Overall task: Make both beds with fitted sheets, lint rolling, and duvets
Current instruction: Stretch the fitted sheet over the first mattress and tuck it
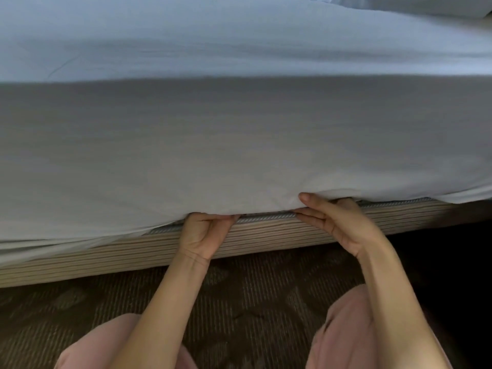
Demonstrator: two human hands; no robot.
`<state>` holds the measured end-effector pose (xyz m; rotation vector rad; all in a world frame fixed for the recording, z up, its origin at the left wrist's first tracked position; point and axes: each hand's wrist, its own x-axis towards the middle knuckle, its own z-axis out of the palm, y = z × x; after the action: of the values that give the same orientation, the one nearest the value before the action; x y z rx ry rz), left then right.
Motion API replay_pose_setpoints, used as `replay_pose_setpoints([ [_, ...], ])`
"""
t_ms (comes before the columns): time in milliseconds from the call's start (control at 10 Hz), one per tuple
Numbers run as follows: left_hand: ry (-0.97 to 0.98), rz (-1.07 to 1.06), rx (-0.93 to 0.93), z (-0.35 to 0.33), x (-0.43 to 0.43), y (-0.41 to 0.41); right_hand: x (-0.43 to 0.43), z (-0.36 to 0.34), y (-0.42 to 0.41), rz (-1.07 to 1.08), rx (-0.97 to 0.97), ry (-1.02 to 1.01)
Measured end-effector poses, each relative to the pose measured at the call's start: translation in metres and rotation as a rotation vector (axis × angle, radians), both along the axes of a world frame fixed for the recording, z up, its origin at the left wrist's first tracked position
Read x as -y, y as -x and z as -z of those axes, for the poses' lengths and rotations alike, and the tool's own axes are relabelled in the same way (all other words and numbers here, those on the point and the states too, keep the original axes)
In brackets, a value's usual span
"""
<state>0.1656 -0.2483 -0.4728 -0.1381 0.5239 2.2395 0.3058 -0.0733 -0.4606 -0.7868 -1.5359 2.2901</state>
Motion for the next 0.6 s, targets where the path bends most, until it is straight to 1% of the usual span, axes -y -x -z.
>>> replay_pose_setpoints([
  [100,-0.012,-0.024,0.028,0.003,-0.002,0.001,0.011,0.003,0.013,0.141,-0.229,0.231],
  [200,-0.020,-0.061,0.045,0.004,-0.004,0.002,0.024,0.007,0.030,0.245,-0.521,0.511],
  [300,-0.044,-0.063,0.032,0.004,-0.002,0.000,0.030,0.009,0.042,0.373,-0.638,0.618],
  [400,-0.065,-0.040,-0.006,-0.002,-0.002,-0.003,0.035,0.007,0.049,0.450,-0.657,0.627],
  [500,-0.003,-0.038,0.005,-0.005,0.000,-0.007,0.036,0.006,0.047,0.457,-0.634,0.630],
  [600,0.086,-0.024,0.025,-0.013,0.004,-0.011,0.032,0.002,0.038,0.371,-0.542,0.664],
])
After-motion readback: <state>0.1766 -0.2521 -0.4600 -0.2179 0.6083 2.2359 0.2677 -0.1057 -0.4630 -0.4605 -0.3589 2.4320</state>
